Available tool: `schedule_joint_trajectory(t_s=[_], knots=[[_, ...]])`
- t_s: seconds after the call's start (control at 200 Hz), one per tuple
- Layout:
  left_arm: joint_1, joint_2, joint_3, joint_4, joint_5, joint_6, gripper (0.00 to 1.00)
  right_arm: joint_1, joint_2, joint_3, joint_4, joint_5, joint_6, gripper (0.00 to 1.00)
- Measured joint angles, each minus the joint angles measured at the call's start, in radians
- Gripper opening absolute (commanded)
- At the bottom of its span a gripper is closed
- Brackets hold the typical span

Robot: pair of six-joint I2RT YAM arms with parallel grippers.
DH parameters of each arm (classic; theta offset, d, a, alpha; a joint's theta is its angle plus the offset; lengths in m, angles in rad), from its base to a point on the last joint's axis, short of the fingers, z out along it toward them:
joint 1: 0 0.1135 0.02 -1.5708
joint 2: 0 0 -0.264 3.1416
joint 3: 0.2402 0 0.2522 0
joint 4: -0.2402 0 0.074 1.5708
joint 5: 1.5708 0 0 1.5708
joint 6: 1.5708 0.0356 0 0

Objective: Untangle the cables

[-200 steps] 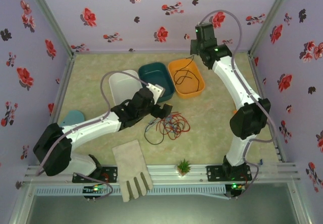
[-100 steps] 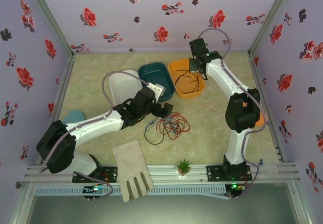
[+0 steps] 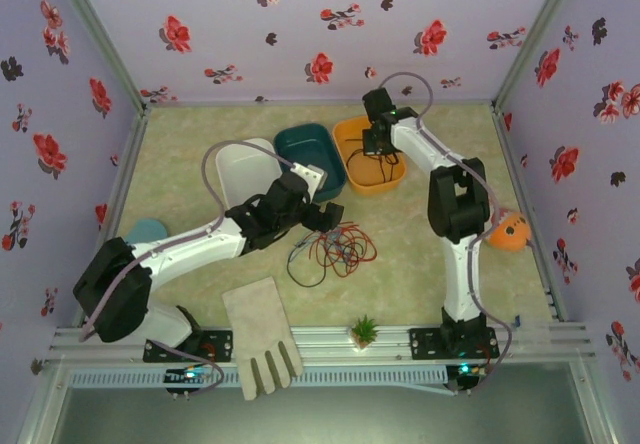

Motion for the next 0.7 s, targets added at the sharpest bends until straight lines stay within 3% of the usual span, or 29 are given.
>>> schedule_joint_trajectory(t_s=[0.1, 0.405, 0.7], knots=[[0.000, 0.003, 0.000, 0.000, 0.005, -0.011, 1.00, 0.000, 0.030, 0.037, 0.002, -0.028, 0.000, 0.08], [0.000, 0.015, 0.000, 0.000, 0.015, -0.019, 1.00, 0.000, 0.064, 0.120, -0.011, -0.073, 0.002, 0.41], [0.003, 0.017, 0.000, 0.000, 0.015, -0.022, 1.00, 0.000, -0.027, 0.111, -0.034, -0.074, -0.003, 0.44]])
